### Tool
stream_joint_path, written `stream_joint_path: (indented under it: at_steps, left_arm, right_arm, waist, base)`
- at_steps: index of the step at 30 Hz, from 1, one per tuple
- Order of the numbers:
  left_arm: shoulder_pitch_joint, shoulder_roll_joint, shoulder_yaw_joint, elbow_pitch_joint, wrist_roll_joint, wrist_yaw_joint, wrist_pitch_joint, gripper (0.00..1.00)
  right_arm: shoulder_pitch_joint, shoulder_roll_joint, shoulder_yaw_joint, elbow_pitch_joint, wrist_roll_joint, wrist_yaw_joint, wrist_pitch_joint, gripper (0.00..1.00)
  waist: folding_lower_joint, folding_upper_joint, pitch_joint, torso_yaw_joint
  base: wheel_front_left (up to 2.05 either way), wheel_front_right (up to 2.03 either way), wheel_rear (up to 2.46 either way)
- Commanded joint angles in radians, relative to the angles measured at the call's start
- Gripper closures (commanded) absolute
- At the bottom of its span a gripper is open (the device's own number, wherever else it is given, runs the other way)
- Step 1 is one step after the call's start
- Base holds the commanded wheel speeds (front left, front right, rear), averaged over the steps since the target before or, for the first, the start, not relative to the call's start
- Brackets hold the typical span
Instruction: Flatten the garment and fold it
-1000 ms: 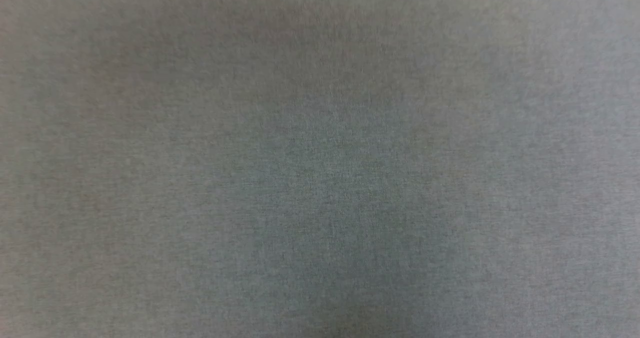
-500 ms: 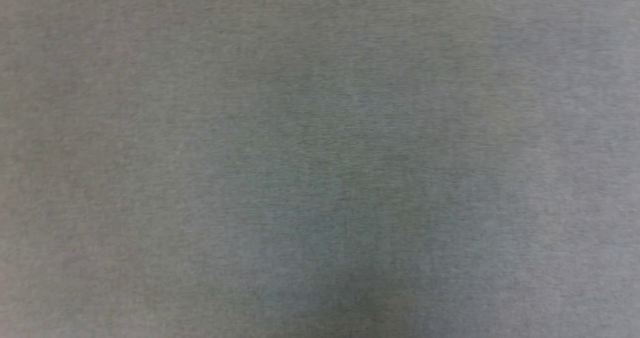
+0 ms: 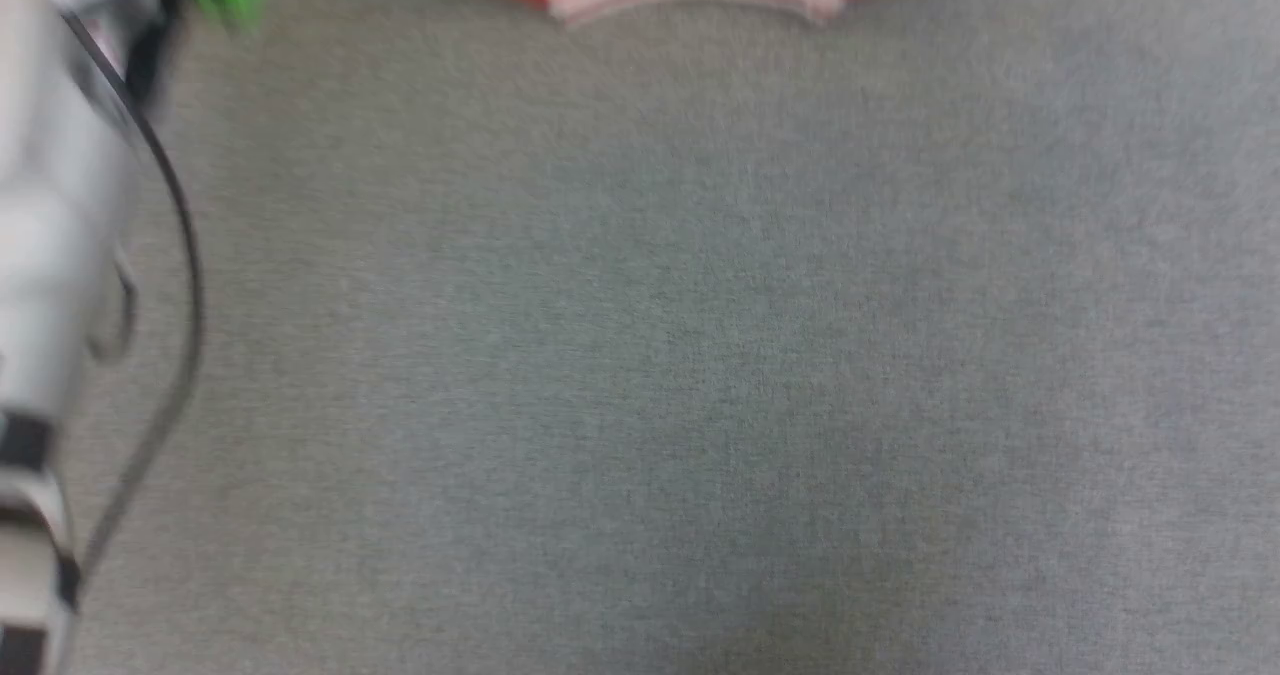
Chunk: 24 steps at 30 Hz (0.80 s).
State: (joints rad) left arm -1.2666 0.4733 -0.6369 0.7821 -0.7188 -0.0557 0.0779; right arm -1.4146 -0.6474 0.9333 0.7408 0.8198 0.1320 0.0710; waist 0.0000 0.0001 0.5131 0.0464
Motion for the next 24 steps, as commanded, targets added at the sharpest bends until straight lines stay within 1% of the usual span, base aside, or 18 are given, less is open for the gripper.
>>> stream_joint_path:
  at_steps: [1,4,5,7,10,15,19,23,24]
  left_arm:
    - [0.062,0.013,-0.010,-0.021,0.000,0.014,0.002,1.00]
    - [0.181,0.041,-0.022,-0.071,-0.013,0.033,0.019,1.00]
    - [0.258,0.065,-0.031,-0.115,-0.023,0.043,0.040,1.00]
    - [0.338,0.097,-0.045,-0.174,-0.032,0.055,0.072,1.00]
    - [0.443,0.145,-0.062,-0.269,-0.042,0.083,0.116,1.00]
    - [0.589,0.230,-0.074,-0.430,-0.060,0.146,0.181,1.00]
    - [0.702,0.298,-0.068,-0.560,-0.095,0.198,0.225,1.00]
    - [0.803,0.358,-0.068,-0.676,-0.129,0.243,0.264,1.00]
    - [0.821,0.365,-0.067,-0.693,-0.138,0.251,0.270,1.00]
  right_arm:
    - [0.050,-0.019,0.025,-0.020,0.019,-0.001,0.025,1.00]
    - [0.137,-0.057,0.076,-0.058,0.060,-0.001,0.086,1.00]
    - [0.195,-0.080,0.102,-0.085,0.090,-0.001,0.119,1.00]
    - [0.257,-0.108,0.128,-0.117,0.120,-0.001,0.154,1.00]
    - [0.334,-0.140,0.148,-0.157,0.153,-0.001,0.185,1.00]
    - [0.431,-0.192,0.168,-0.217,0.187,-0.001,0.231,1.00]
    - [0.513,-0.240,0.166,-0.274,0.230,-0.001,0.274,1.00]
    - [0.595,-0.284,0.154,-0.333,0.277,-0.001,0.314,1.00]
    - [0.610,-0.292,0.153,-0.343,0.283,-0.001,0.321,1.00]
  waist:
    - [0.0000,-0.0001,-0.092,0.033]
    - [0.0000,-0.0001,-0.148,0.036]
    - [0.0000,-0.0001,-0.186,0.037]
    - [0.0000,-0.0001,-0.221,0.038]
    - [0.0000,-0.0001,-0.267,0.038]
    - [0.0000,-0.0001,-0.319,0.037]
    - [0.0000,-0.0001,-0.355,0.034]
    - [0.0000,-0.0001,-0.384,0.027]
    - [0.0000,-0.0001,-0.389,0.026]
  base:
    - [0.00,0.00,0.00]
    - [0.00,0.00,0.00]
    - [0.00,0.00,0.00]
    - [0.00,0.00,0.00]
    - [0.00,0.00,0.00]
    - [0.00,0.00,0.00]
    - [0.00,0.00,0.00]
    - [0.00,0.00,0.00]
    - [0.00,0.00,0.00]
